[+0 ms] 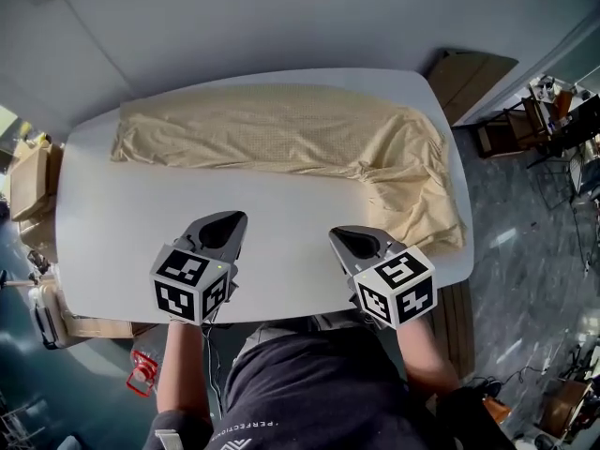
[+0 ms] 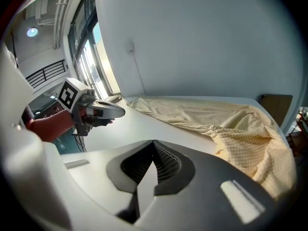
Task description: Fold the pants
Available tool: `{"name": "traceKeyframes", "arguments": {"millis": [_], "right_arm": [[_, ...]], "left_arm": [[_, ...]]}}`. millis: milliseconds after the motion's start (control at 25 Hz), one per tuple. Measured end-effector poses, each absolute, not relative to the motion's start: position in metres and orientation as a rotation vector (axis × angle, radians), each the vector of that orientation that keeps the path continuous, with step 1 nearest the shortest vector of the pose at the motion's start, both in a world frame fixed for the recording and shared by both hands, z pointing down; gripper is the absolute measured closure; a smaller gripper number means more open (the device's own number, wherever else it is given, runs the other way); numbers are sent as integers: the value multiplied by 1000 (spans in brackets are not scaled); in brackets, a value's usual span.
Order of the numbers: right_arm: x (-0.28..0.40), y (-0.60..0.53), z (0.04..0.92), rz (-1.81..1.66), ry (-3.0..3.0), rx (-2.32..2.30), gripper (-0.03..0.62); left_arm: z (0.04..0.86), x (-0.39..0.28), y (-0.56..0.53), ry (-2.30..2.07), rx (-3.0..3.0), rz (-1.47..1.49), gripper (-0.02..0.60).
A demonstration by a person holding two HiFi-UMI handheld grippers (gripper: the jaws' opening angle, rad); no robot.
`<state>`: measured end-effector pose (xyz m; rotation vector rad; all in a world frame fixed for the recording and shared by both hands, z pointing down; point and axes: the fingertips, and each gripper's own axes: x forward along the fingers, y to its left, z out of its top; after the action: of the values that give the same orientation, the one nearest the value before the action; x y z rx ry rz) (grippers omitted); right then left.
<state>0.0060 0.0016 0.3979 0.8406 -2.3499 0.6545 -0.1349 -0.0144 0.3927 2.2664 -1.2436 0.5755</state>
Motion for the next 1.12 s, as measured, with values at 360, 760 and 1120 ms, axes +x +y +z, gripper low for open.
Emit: {"name": "traceKeyframes", "arguments": {"millis": [360, 760, 1120], "right_arm": [[-25, -12, 371, 577, -2457, 690, 594], [-74, -12, 354, 501, -2541, 539, 594], [-161, -26, 345, 452, -2527, 530, 594]], "left_arm": [[376, -173, 0, -1420, 2161, 599, 584], [365, -214, 13, -1578, 2094, 685, 584], [354, -316, -2, -1658, 2087, 711, 585]]}}
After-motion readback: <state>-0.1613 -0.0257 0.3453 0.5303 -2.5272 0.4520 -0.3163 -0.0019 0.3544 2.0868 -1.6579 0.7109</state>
